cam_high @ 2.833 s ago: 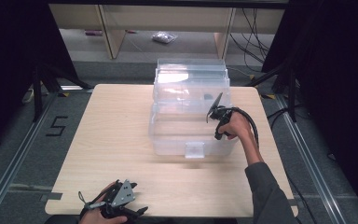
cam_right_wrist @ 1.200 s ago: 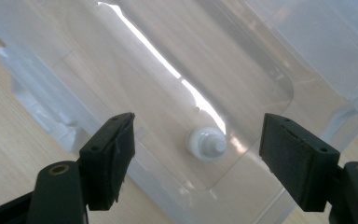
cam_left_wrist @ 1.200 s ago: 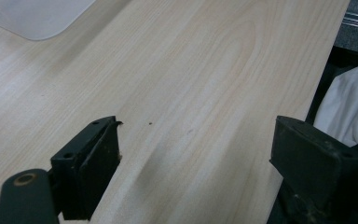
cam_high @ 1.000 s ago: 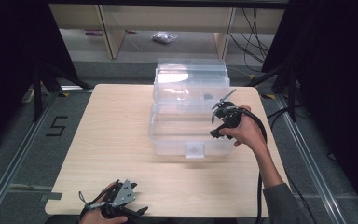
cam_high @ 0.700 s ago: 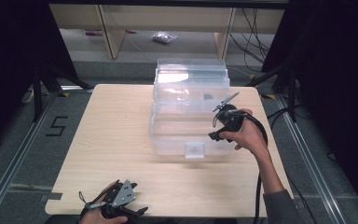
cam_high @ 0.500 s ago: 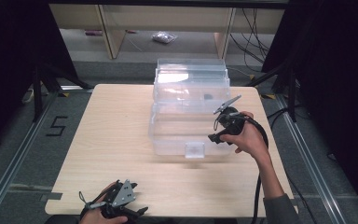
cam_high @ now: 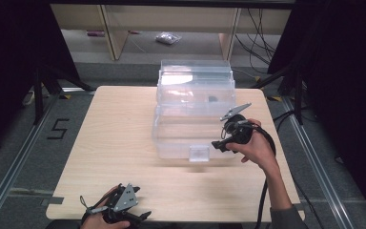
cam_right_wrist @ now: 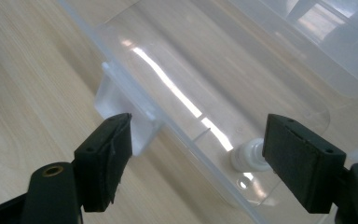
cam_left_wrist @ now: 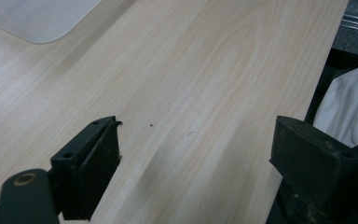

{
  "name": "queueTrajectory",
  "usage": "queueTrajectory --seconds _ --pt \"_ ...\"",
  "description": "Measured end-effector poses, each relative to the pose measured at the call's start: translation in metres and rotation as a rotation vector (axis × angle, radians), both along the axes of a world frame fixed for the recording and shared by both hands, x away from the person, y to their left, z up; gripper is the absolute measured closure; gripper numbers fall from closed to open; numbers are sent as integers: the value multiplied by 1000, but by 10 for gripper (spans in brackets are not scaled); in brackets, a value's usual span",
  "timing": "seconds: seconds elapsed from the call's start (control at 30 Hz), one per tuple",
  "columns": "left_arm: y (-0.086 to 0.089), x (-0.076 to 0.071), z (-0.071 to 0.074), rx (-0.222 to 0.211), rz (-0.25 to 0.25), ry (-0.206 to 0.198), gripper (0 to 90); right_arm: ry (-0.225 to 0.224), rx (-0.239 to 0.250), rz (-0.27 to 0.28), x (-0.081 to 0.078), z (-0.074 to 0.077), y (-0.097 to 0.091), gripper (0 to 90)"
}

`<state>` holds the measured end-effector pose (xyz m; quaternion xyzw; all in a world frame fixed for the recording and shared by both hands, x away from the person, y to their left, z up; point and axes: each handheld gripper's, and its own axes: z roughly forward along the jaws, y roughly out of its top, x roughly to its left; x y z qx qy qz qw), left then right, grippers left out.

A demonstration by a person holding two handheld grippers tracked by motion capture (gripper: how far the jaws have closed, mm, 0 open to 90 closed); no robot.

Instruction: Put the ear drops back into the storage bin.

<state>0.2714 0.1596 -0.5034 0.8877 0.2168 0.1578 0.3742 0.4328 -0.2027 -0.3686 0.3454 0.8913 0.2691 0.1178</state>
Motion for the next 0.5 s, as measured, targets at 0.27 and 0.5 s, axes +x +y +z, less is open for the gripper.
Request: queueTrajectory --seconds 0.27,0.5 --pt "0 0 0 0 -1 1 150 7 15 -14 -5 1 -4 234" --pt "0 0 0 -1 0 1 150 -9 15 6 -12 2 -6 224"
